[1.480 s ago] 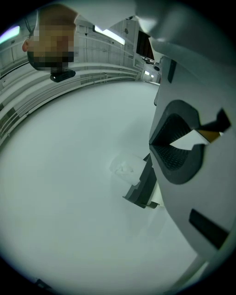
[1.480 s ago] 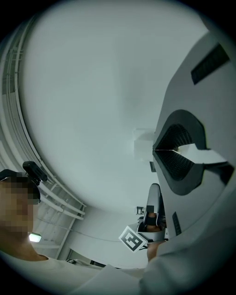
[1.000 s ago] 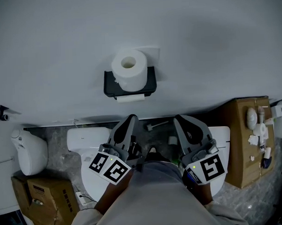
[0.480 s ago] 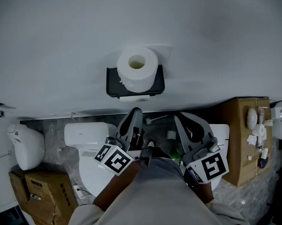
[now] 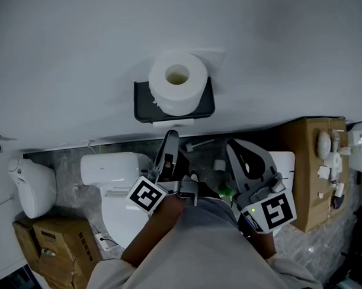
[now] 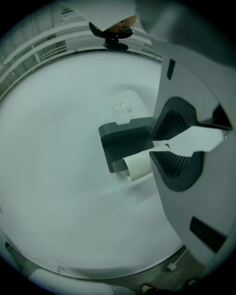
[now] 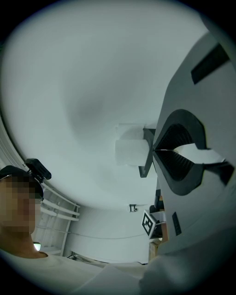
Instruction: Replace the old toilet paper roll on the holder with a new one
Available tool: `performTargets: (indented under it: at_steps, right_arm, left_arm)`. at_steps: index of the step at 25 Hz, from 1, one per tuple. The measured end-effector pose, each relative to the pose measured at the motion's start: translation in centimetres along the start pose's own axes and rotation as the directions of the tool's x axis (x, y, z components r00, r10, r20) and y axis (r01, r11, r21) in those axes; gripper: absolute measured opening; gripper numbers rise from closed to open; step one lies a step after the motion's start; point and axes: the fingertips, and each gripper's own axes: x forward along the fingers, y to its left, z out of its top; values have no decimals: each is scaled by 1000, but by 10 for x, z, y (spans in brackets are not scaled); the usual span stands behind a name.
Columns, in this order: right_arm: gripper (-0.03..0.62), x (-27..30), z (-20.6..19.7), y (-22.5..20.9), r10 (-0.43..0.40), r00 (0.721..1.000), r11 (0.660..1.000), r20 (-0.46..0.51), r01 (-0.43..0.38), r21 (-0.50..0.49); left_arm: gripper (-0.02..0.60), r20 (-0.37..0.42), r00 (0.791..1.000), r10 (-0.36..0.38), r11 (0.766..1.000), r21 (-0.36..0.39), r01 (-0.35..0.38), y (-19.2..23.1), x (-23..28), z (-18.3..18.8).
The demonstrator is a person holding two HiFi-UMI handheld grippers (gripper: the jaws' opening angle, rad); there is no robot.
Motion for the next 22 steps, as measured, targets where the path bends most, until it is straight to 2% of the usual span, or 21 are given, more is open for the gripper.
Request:
performTargets:
  at_steps: [4, 11, 22]
  right_arm:
    - [18, -1, -4, -5, -26, 1000, 1000, -15, 26, 7]
    - [18, 1, -11, -8, -35, 999, 999, -38, 35, 17]
    - [18, 7, -13, -6, -35, 998, 999, -49, 36, 26]
  left_arm:
    - [127, 21, 1000, -10, 997, -74, 11, 8, 4, 0]
    - [228, 24, 999, -24, 992, -124, 27, 19, 15, -1]
    - [232, 39, 999, -26, 981, -192, 33, 28, 29, 6]
